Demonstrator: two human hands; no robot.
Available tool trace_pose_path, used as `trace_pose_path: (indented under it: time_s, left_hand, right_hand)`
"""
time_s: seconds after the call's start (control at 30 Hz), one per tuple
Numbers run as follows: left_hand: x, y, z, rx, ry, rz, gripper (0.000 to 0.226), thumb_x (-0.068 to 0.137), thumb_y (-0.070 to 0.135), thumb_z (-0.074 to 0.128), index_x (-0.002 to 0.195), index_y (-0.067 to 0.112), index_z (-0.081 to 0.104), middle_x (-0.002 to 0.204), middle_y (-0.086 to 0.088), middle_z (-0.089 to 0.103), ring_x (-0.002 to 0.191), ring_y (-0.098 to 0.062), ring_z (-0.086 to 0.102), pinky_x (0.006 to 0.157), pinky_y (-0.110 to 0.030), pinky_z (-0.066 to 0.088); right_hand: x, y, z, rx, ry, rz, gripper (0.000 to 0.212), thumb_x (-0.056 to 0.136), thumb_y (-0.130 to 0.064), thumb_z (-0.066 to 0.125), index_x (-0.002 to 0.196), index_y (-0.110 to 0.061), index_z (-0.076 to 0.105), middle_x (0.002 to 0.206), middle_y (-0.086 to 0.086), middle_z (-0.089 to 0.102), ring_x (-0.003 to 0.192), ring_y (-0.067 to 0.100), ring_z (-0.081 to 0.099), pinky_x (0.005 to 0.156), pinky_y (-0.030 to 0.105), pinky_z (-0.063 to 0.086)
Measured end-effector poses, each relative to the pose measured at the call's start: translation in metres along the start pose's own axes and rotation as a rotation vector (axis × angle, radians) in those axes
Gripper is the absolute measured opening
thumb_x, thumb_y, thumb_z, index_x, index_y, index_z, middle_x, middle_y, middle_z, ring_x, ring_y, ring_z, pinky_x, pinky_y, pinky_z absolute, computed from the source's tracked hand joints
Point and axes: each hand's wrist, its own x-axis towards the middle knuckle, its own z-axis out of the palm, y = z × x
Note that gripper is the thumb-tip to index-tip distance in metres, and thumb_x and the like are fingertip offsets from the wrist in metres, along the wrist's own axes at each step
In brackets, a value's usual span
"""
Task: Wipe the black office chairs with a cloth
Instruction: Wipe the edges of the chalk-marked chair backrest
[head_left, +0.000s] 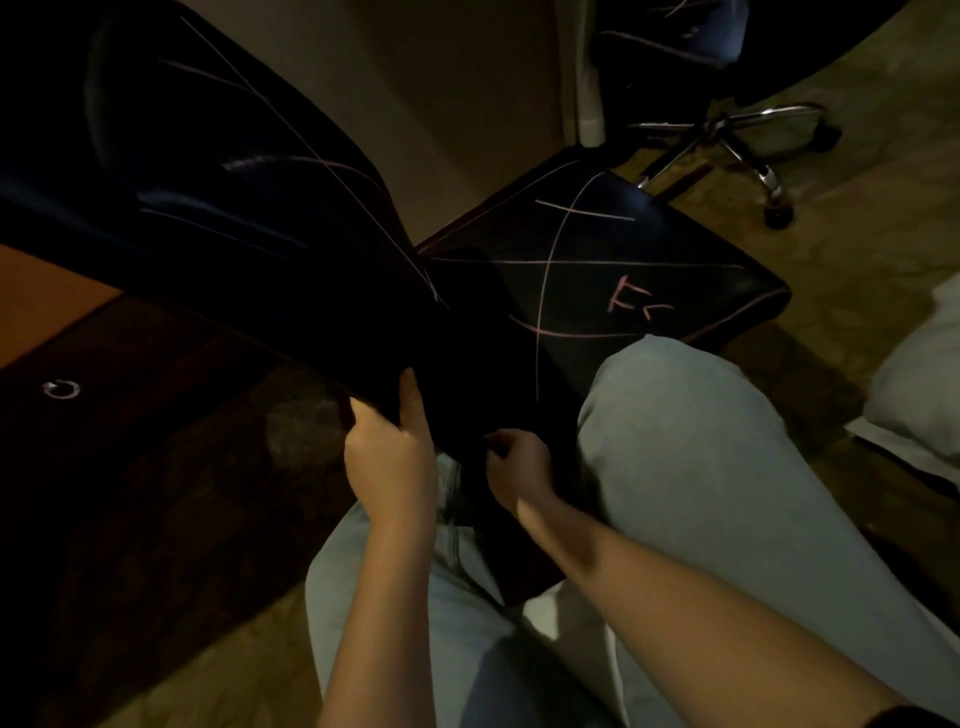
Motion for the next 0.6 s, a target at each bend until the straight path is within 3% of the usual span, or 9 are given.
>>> trace_pose_path:
  time_s: [0.17,0.3,0.43,0.6]
  left_hand:
    - [0.001,-0.004,0.002,-0.018,0.005,-0.005,0.071,0.088,0.063,0.034,0.127,0.006,0.05,0.063,0.003,0.055,0.05,-0.016,0.056,0.044,-0.036,0.046]
    - [0.003,-0.009,0.004,-0.024,0.017,0.002,0.074,0.086,0.067,0.032,0.122,0.006,0.051,0.062,0.0,0.055,0.046,-0.016,0.052,0.042,-0.027,0.033]
    - [0.003,-0.009,0.004,-0.028,0.014,0.008,0.078,0.083,0.07,0.03,0.125,0.007,0.05,0.064,-0.002,0.058,0.05,-0.018,0.057,0.043,-0.028,0.037]
    - [0.003,-0.002,-0.002,0.009,-0.045,-0.028,0.075,0.084,0.07,0.031,0.133,0.015,0.044,0.074,-0.004,0.063,0.059,-0.021,0.062,0.048,-0.032,0.046]
  right_hand:
    - [-0.011,-0.011,-0.005,0.034,0.068,-0.198,0.023,0.091,-0.003,0.058,0.109,-0.007,0.07,0.111,0.006,0.064,0.101,0.016,0.059,0.083,0.019,0.043]
    - [-0.007,0.002,0.004,-0.119,0.098,-0.308,0.023,0.091,-0.002,0.053,0.105,-0.006,0.07,0.106,0.01,0.065,0.097,0.024,0.061,0.082,0.031,0.048]
    - [0.0,0.017,0.014,-0.222,0.098,-0.222,0.024,0.093,-0.004,0.049,0.102,-0.006,0.071,0.103,0.011,0.065,0.097,0.026,0.061,0.079,0.027,0.045]
    - [-0.001,0.015,0.013,-0.171,0.097,-0.128,0.022,0.092,-0.005,0.052,0.103,-0.009,0.071,0.106,0.009,0.068,0.102,0.023,0.062,0.084,0.023,0.041]
